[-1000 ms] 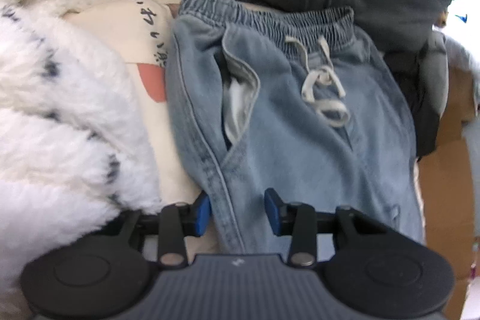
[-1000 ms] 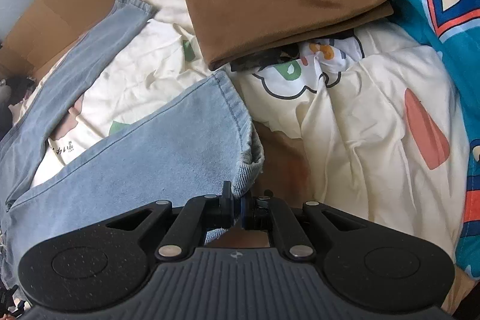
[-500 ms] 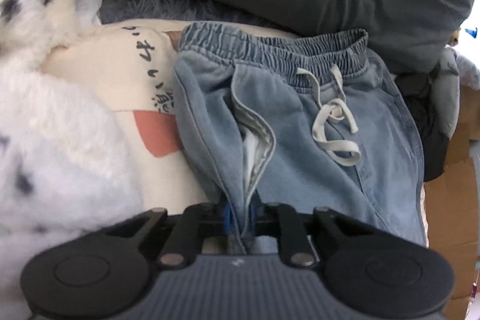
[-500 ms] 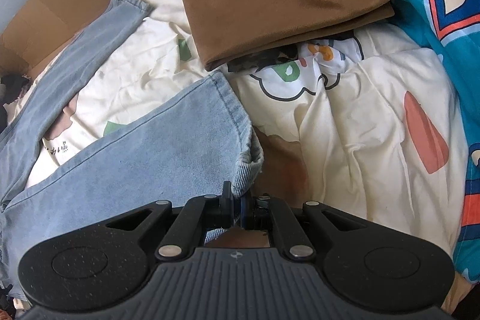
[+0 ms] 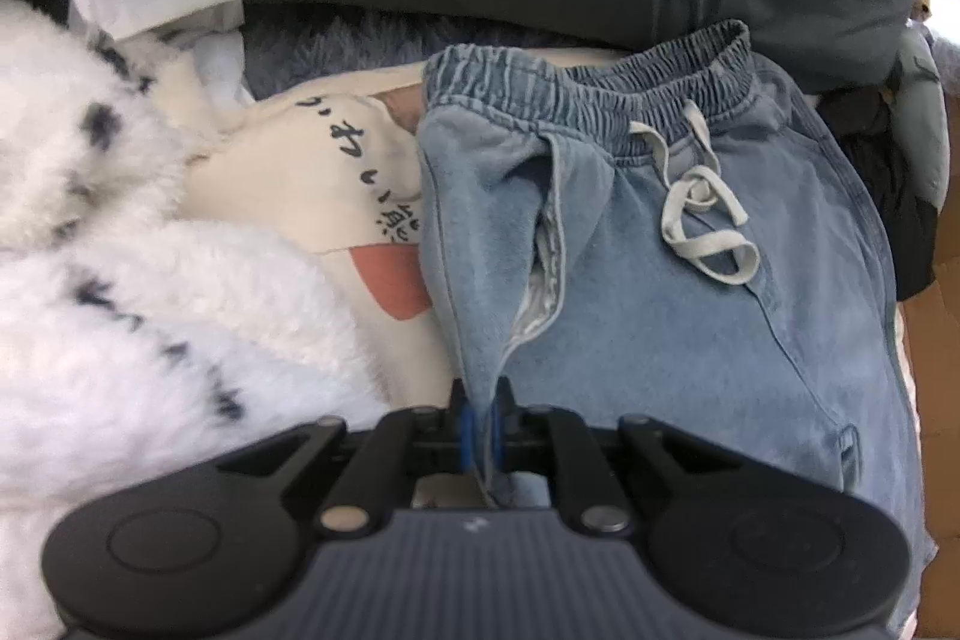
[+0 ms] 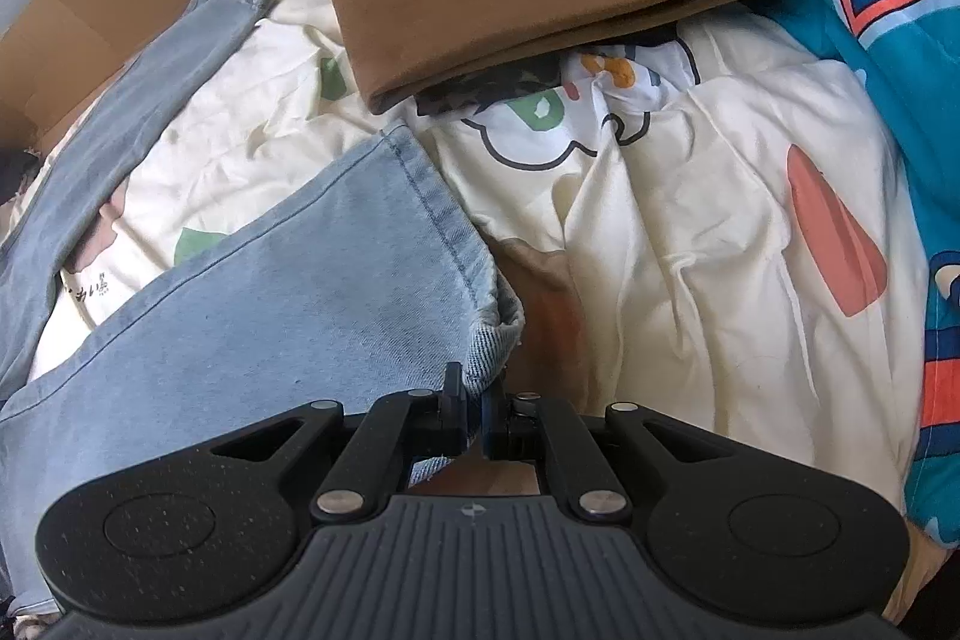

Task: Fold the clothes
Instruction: 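Hold the leg hem with the right tool while the left tool grasps the pocket edge, then open both tools to release the denim pants, then grasp the elastic waistband with the left tool and pull it taut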

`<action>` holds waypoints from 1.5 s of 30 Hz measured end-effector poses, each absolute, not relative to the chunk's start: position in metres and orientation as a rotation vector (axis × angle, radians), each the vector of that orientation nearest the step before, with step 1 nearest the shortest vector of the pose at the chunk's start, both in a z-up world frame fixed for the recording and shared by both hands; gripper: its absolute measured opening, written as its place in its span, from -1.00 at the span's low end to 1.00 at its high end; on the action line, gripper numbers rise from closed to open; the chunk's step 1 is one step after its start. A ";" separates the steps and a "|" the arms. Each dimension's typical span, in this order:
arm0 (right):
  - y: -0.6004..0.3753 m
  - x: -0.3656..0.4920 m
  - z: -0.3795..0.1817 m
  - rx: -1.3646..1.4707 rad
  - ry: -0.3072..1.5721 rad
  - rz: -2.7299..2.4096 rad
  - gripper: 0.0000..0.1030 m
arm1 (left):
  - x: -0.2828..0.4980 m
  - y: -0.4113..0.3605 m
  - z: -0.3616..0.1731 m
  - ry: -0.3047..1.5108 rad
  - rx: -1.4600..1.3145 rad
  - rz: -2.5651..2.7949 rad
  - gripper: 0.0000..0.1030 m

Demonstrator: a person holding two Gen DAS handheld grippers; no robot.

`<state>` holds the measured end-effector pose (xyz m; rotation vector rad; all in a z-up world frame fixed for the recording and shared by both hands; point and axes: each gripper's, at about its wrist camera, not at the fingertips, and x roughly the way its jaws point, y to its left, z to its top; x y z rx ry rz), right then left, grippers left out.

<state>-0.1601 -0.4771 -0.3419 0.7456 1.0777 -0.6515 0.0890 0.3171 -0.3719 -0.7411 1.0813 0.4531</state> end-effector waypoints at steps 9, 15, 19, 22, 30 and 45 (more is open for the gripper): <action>-0.478 -0.175 -0.359 0.748 1.108 -0.678 -0.95 | 0.090 0.319 -0.385 1.120 -0.727 0.416 -0.82; -0.478 -0.176 -0.381 0.776 1.150 -0.713 -0.68 | 0.103 0.325 -0.363 1.118 -0.620 0.435 -0.67; -0.479 -0.177 -0.379 0.732 1.191 -0.758 -0.33 | 0.115 0.326 -0.339 1.081 -0.474 0.446 -0.63; -0.479 -0.178 -0.369 0.703 1.181 -0.768 -0.33 | 0.125 0.326 -0.329 1.059 -0.467 0.407 -0.63; -0.475 -0.172 -0.347 0.623 1.101 -0.758 -0.33 | 0.159 0.301 -0.342 1.076 -0.420 0.258 -0.63; -0.433 -0.116 -0.397 0.587 1.243 -0.550 -0.32 | 0.201 0.324 -0.410 1.205 -0.247 0.363 -0.94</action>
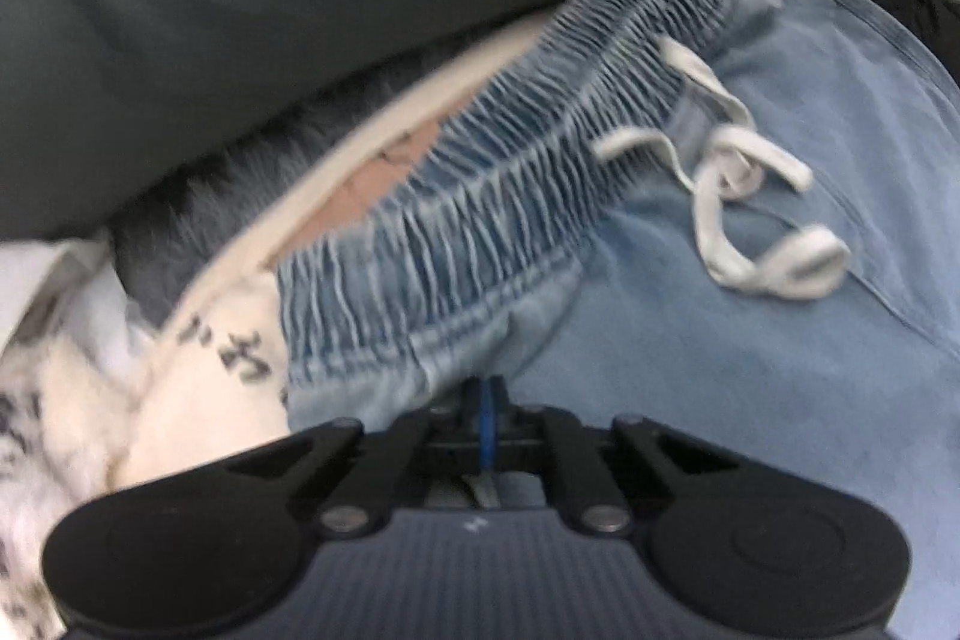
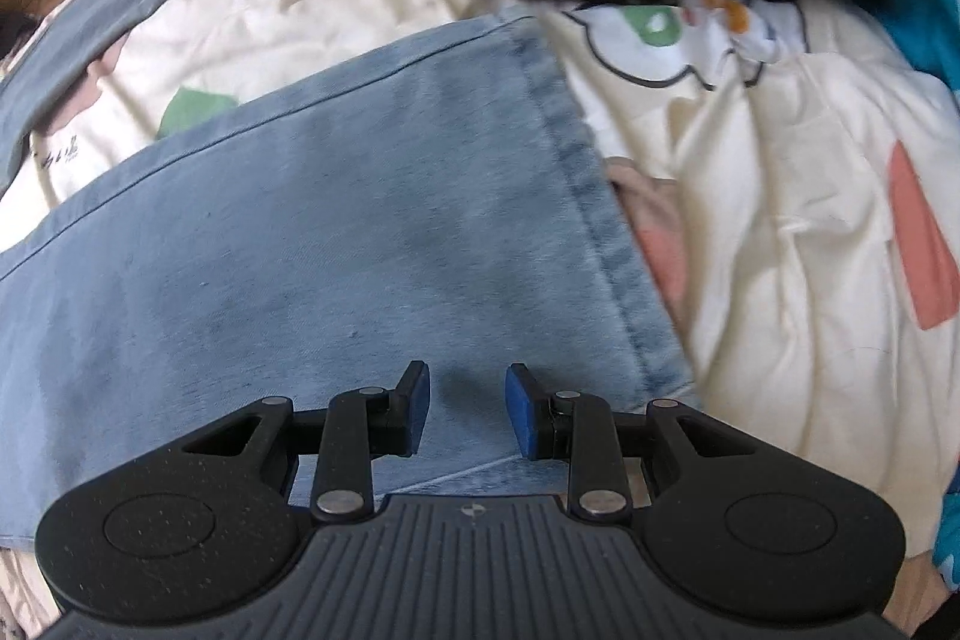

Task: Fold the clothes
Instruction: 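Grasp the elastic waistband with the left tool and pull it taut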

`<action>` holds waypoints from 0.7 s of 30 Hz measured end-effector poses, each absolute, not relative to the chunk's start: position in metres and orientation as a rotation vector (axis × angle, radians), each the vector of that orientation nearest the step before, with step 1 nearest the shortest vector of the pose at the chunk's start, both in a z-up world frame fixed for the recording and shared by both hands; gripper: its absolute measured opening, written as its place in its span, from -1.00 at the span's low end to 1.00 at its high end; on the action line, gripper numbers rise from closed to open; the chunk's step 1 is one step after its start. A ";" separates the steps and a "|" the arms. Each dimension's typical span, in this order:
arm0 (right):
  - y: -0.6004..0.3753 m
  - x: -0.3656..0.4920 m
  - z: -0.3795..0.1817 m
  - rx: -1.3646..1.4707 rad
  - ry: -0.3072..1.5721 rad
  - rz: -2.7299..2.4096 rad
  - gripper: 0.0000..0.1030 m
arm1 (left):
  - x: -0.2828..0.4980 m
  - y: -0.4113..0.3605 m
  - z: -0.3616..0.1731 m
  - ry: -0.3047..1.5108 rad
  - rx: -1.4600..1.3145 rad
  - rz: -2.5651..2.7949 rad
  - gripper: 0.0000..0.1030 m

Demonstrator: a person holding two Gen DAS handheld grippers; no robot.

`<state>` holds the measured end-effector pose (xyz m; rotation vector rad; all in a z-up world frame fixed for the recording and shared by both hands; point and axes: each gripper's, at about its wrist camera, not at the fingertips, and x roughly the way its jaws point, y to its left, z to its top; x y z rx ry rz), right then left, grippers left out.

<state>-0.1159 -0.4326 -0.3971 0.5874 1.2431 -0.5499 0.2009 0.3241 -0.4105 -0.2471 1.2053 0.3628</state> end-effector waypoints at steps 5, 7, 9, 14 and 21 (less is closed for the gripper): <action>-0.430 -0.111 -0.399 0.571 1.253 -0.528 -0.21 | 0.208 0.349 -0.405 1.187 -0.375 0.412 -0.94; -0.432 -0.111 -0.403 0.576 1.264 -0.537 -0.18 | 0.209 0.356 -0.405 1.193 -0.394 0.407 -0.93; -0.434 -0.111 -0.407 0.583 1.279 -0.548 -0.18 | 0.208 0.358 -0.404 1.203 -0.401 0.403 -0.93; -0.432 -0.111 -0.401 0.581 1.235 -0.525 -0.18 | 0.207 0.352 -0.388 1.256 -0.395 0.399 -0.95; -0.433 -0.100 -0.390 0.621 1.125 -0.461 -0.18 | 0.192 0.340 -0.330 1.201 -0.356 0.338 -0.71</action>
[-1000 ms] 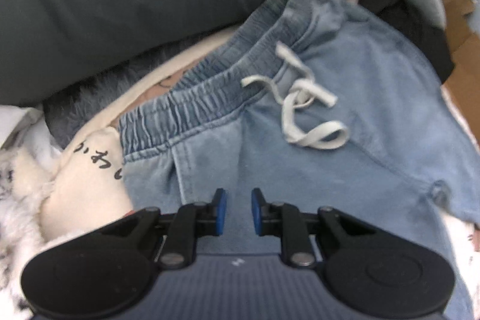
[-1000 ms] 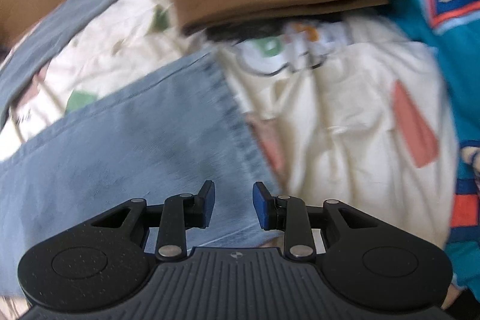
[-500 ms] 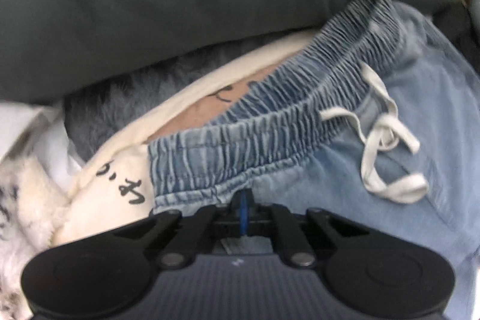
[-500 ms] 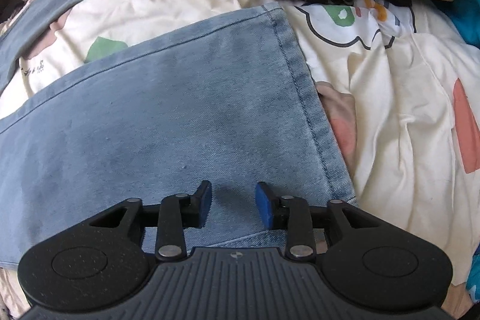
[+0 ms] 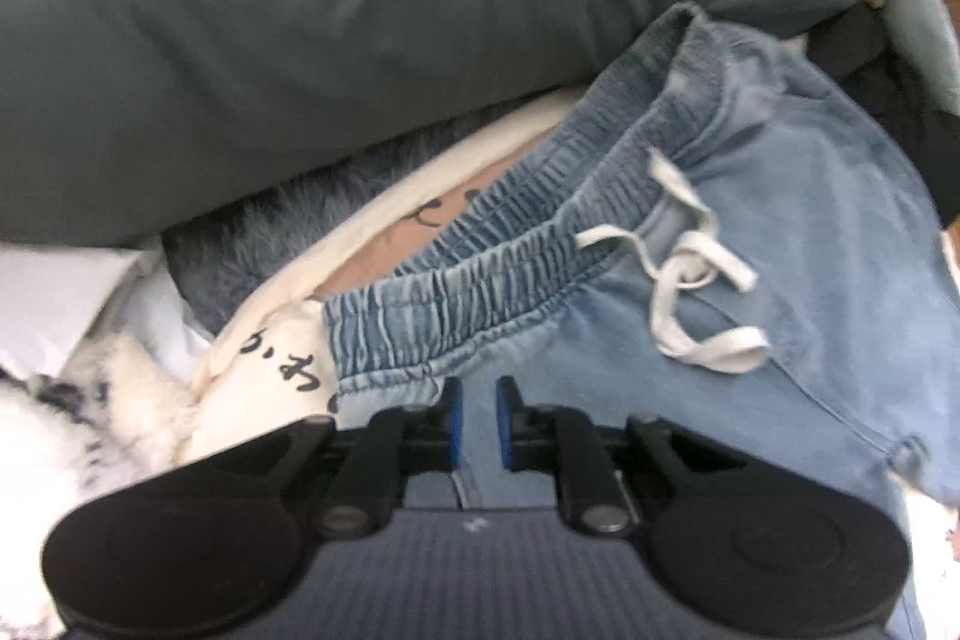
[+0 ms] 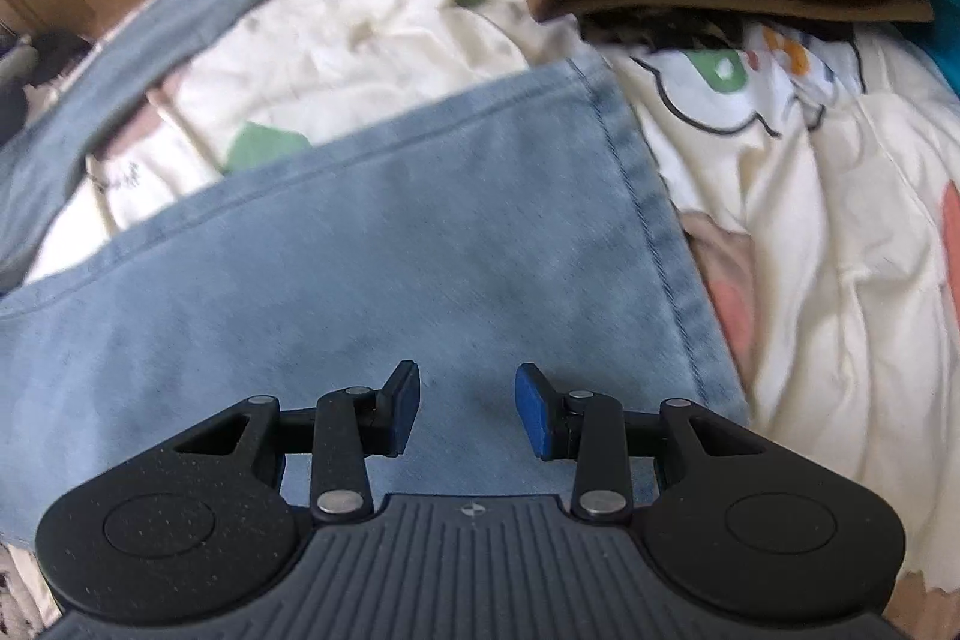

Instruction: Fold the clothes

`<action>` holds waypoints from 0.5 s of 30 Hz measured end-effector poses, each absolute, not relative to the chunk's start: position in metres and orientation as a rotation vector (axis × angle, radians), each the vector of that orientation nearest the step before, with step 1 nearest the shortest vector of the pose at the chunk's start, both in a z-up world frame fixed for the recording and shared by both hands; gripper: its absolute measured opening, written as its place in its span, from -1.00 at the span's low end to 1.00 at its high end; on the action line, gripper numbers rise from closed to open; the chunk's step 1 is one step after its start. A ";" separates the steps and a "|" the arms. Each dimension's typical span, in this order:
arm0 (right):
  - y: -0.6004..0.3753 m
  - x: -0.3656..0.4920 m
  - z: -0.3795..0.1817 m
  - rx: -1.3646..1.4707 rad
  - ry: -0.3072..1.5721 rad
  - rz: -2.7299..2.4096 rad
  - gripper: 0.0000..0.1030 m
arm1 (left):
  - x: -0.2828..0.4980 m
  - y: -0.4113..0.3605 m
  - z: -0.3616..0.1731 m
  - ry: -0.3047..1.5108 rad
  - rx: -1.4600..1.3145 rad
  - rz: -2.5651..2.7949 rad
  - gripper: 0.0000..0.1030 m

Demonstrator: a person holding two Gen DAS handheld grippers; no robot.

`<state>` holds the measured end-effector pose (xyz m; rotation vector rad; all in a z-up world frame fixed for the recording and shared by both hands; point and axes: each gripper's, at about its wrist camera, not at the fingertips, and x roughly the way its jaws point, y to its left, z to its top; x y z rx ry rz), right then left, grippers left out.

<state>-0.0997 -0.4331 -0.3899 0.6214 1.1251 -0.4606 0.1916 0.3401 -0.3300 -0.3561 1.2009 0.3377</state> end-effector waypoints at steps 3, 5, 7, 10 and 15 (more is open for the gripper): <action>-0.432 -0.094 -0.389 0.597 1.101 -0.447 -0.18 | 0.186 0.337 -0.308 1.183 -0.336 0.318 -0.29; -0.431 -0.090 -0.388 0.578 1.090 -0.437 -0.18 | 0.186 0.335 -0.298 1.161 -0.313 0.311 -0.10; -0.429 -0.085 -0.388 0.553 1.081 -0.421 -0.18 | 0.188 0.333 -0.295 1.147 -0.299 0.294 -0.09; -0.427 -0.079 -0.394 0.543 1.088 -0.396 -0.18 | 0.191 0.327 -0.301 1.149 -0.291 0.254 -0.11; -0.420 -0.066 -0.409 0.482 1.127 -0.373 -0.17 | 0.205 0.318 -0.349 1.233 -0.246 0.228 -0.18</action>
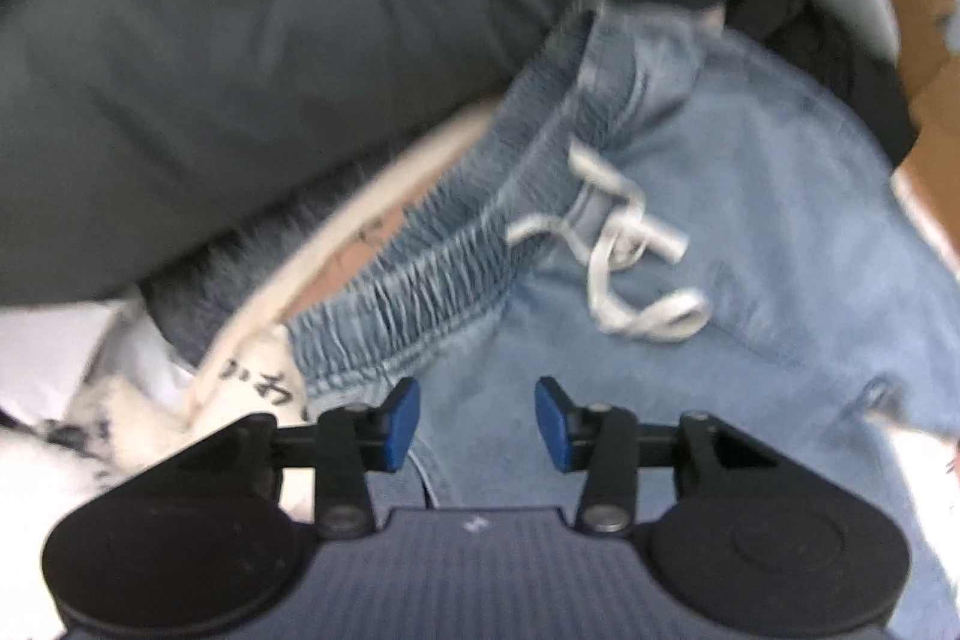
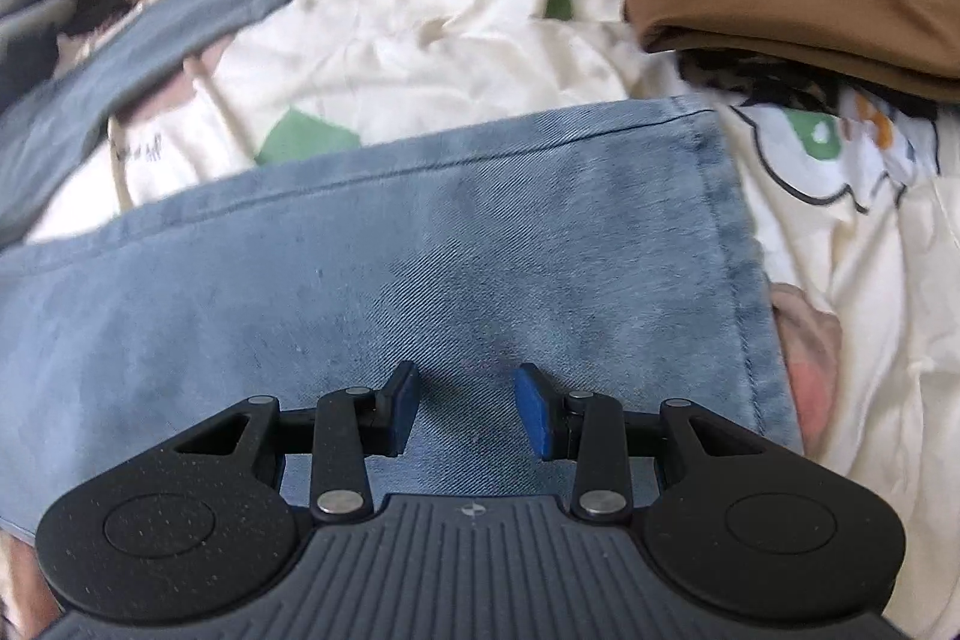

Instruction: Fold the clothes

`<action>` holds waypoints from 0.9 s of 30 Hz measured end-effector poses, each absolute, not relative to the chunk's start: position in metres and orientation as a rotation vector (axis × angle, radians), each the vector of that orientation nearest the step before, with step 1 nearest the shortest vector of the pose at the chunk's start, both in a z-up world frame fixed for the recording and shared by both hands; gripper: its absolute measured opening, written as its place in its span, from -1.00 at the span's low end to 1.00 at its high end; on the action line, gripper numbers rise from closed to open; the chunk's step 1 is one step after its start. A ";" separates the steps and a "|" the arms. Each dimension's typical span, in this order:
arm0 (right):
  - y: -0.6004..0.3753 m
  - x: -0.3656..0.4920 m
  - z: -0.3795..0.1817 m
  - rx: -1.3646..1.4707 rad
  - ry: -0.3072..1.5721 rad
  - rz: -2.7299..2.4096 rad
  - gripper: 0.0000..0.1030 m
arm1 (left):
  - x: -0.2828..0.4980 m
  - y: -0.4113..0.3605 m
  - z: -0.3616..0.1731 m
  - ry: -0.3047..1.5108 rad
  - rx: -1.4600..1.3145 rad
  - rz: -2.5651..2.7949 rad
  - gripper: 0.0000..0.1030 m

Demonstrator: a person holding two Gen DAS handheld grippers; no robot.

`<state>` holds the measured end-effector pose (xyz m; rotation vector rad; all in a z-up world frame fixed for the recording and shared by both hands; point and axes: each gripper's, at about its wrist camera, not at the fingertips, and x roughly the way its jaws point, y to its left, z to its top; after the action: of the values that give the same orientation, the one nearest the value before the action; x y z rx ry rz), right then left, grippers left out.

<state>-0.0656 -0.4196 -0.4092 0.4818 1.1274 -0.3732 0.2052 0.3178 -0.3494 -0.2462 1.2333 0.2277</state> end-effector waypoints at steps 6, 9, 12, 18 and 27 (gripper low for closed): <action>-0.419 -0.054 -0.413 0.429 1.133 -0.366 -0.12 | 0.220 0.327 -0.408 1.312 -0.202 0.346 -0.77; -0.420 -0.044 -0.409 0.422 1.141 -0.413 -0.14 | 0.231 0.324 -0.411 1.343 -0.171 0.383 -0.86; -0.426 -0.029 -0.405 0.412 1.124 -0.486 -0.14 | 0.240 0.315 -0.409 1.399 -0.131 0.415 -0.83; -0.457 0.000 -0.412 0.448 1.109 -0.550 -0.13 | 0.248 0.308 -0.403 1.419 -0.096 0.425 -0.66; -0.462 0.007 -0.392 0.420 1.069 -0.545 -0.13 | 0.240 0.308 -0.389 1.350 -0.139 0.396 -0.49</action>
<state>0.0066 -0.4621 -0.3922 0.4203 1.0687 -0.5445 0.2404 0.3078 -0.3889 -0.1385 1.3499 0.3964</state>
